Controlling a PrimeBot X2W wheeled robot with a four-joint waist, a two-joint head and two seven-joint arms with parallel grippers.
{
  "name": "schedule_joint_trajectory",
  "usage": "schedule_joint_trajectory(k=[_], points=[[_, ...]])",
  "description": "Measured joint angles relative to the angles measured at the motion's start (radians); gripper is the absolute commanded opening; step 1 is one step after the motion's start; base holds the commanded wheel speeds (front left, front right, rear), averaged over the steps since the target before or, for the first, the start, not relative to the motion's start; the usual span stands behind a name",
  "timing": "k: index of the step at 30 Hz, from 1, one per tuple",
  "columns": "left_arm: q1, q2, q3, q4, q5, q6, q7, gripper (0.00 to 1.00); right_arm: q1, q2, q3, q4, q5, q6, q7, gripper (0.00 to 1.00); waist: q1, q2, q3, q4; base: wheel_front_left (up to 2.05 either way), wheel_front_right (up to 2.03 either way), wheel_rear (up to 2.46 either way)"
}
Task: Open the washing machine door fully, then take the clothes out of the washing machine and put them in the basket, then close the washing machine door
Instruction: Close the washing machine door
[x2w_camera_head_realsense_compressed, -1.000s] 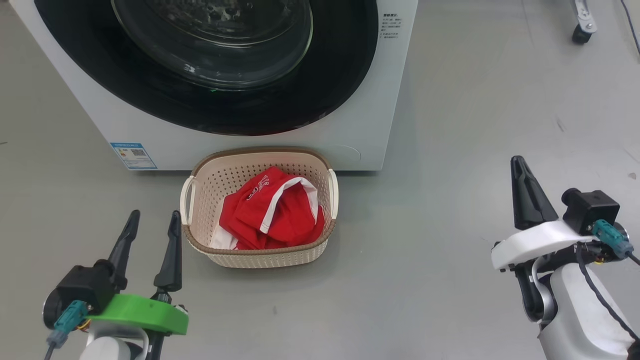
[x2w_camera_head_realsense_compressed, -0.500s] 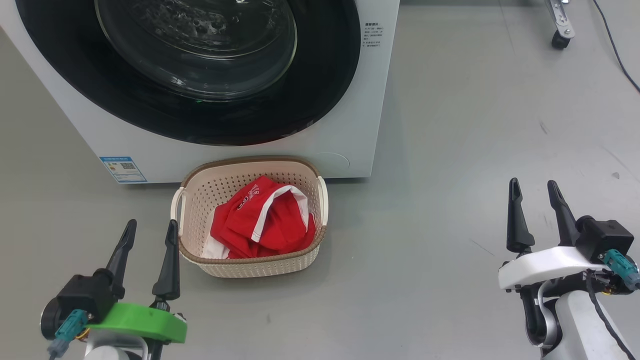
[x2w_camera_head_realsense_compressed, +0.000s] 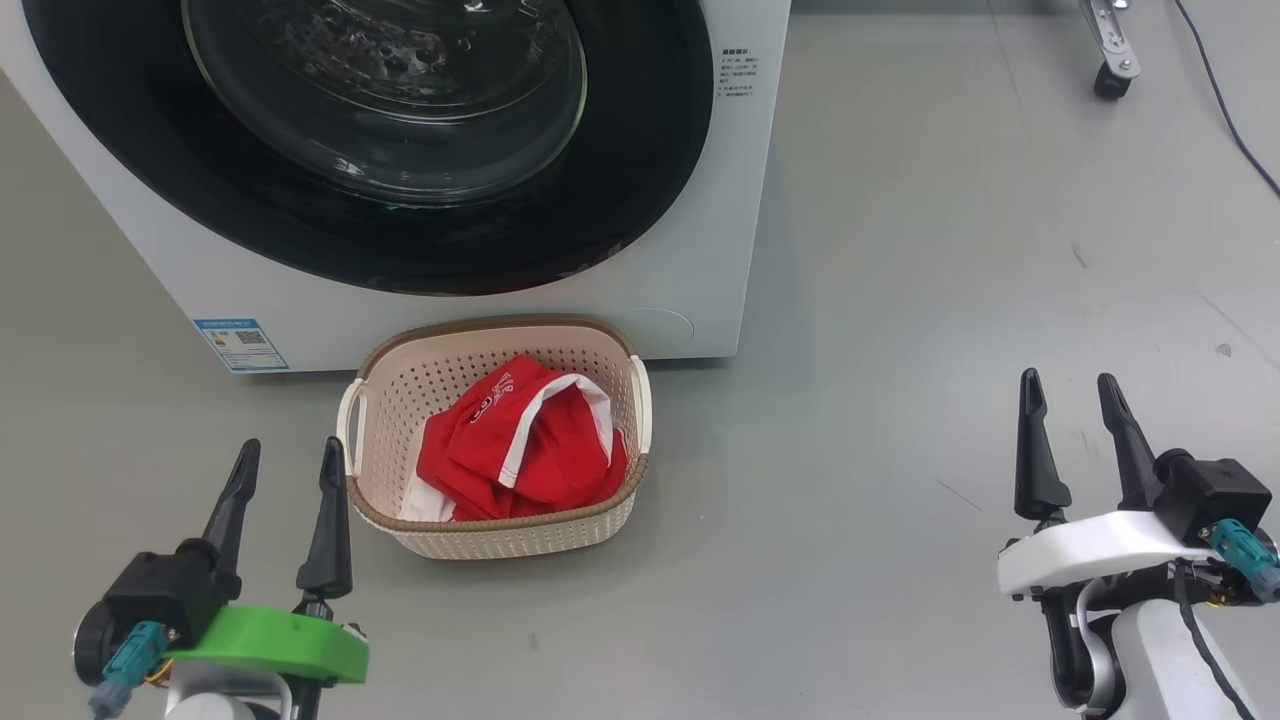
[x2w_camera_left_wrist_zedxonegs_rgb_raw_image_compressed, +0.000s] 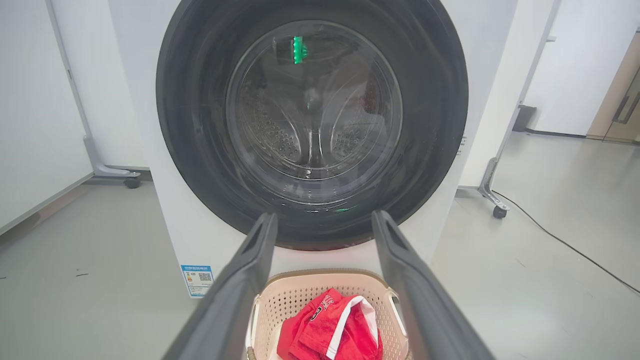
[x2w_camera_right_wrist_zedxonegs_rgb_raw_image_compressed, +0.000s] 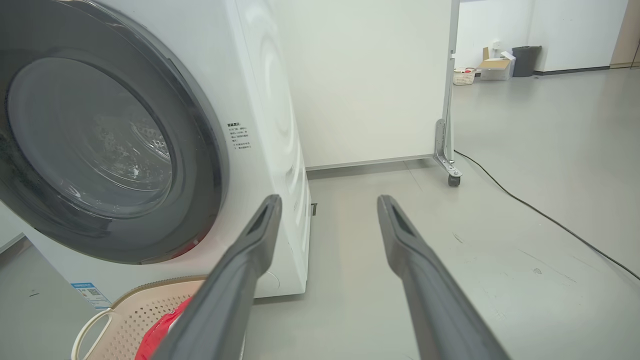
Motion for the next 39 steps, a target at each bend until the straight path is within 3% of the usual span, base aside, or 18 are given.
schedule_joint_trajectory(k=[7,25,39], points=[[0.001,-0.010,0.002,-0.002,-0.031,-0.001,0.000,1.00,0.006,0.001,0.003,-0.008,-0.020,0.003,0.000,1.00,0.0000,0.0000,-0.001,-0.001,0.00,0.00,0.00],[0.011,-0.010,0.031,0.041,0.060,-0.001,0.000,1.00,0.026,0.013,0.000,-0.020,-0.044,0.010,0.000,1.00,0.0000,0.0000,-0.005,0.001,0.00,0.00,0.00],[0.012,-0.015,0.017,0.051,0.062,-0.001,0.000,1.00,0.027,0.018,0.000,-0.020,-0.053,0.019,0.000,1.00,0.0000,0.0000,-0.019,0.006,0.00,0.00,0.00]])
